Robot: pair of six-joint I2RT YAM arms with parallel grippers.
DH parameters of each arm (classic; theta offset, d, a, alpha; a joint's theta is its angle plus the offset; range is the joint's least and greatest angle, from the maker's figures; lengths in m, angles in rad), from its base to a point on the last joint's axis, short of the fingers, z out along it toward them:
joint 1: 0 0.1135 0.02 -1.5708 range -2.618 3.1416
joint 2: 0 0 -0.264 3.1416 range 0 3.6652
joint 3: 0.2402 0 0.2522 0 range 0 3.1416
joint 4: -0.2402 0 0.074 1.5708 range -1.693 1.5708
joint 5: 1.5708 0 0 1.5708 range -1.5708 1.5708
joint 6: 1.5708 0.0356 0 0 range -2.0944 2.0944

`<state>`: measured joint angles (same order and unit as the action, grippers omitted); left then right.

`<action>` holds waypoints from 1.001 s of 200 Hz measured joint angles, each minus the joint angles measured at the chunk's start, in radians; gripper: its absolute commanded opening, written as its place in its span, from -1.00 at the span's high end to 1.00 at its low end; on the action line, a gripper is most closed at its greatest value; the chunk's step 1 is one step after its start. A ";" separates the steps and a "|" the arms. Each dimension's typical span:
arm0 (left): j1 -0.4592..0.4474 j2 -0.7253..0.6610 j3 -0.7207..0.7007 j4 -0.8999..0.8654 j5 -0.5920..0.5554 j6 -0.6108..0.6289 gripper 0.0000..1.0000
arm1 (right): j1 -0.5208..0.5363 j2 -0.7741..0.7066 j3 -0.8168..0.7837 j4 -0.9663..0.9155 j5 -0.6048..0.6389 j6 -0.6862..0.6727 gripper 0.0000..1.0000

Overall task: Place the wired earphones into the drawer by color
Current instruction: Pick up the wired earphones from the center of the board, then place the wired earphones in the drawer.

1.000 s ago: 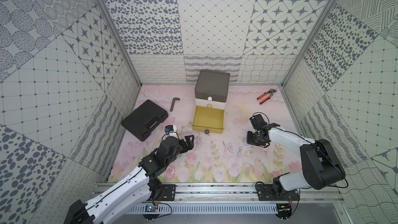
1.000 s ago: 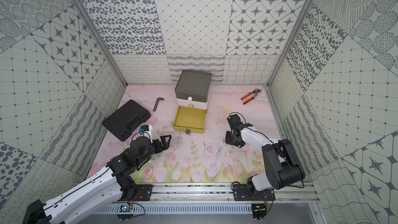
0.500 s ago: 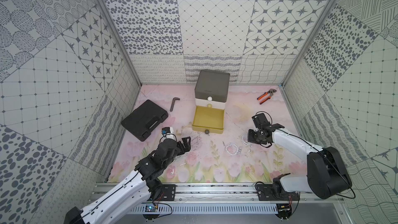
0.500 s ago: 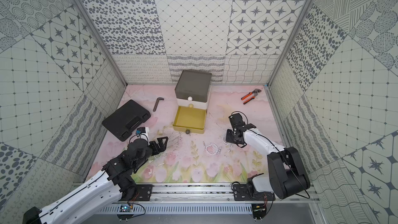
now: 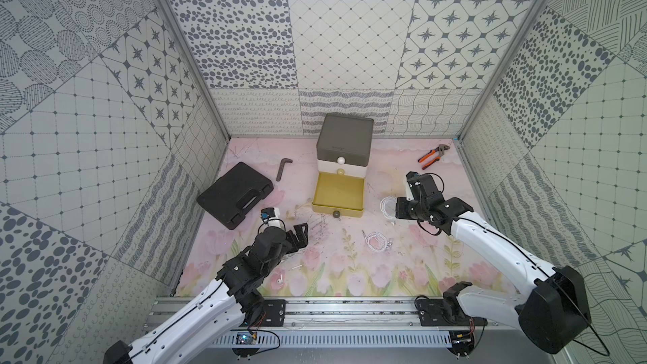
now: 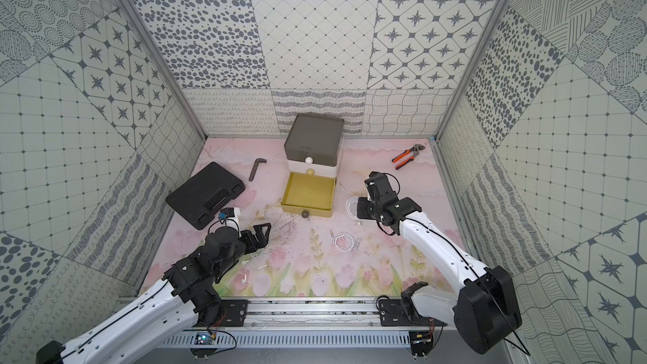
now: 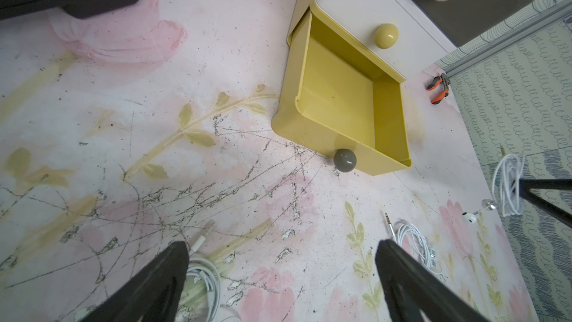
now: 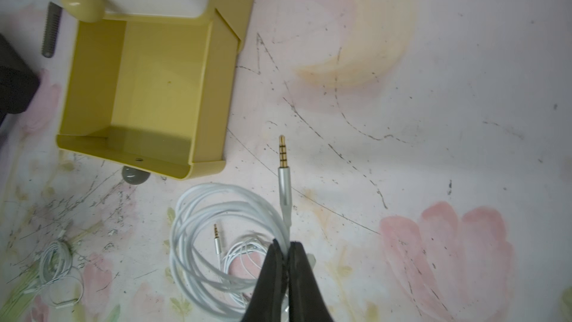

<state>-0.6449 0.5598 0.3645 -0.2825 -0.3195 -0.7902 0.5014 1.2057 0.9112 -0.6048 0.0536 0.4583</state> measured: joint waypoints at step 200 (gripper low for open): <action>0.000 -0.095 -0.030 -0.097 -0.005 -0.040 -0.99 | 0.250 0.523 0.275 0.334 0.174 -0.040 1.00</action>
<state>-0.6449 0.4644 0.3347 -0.3794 -0.3244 -0.8307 0.7513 1.7287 1.1858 -0.2710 0.2276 0.4179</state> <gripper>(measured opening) 0.993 0.081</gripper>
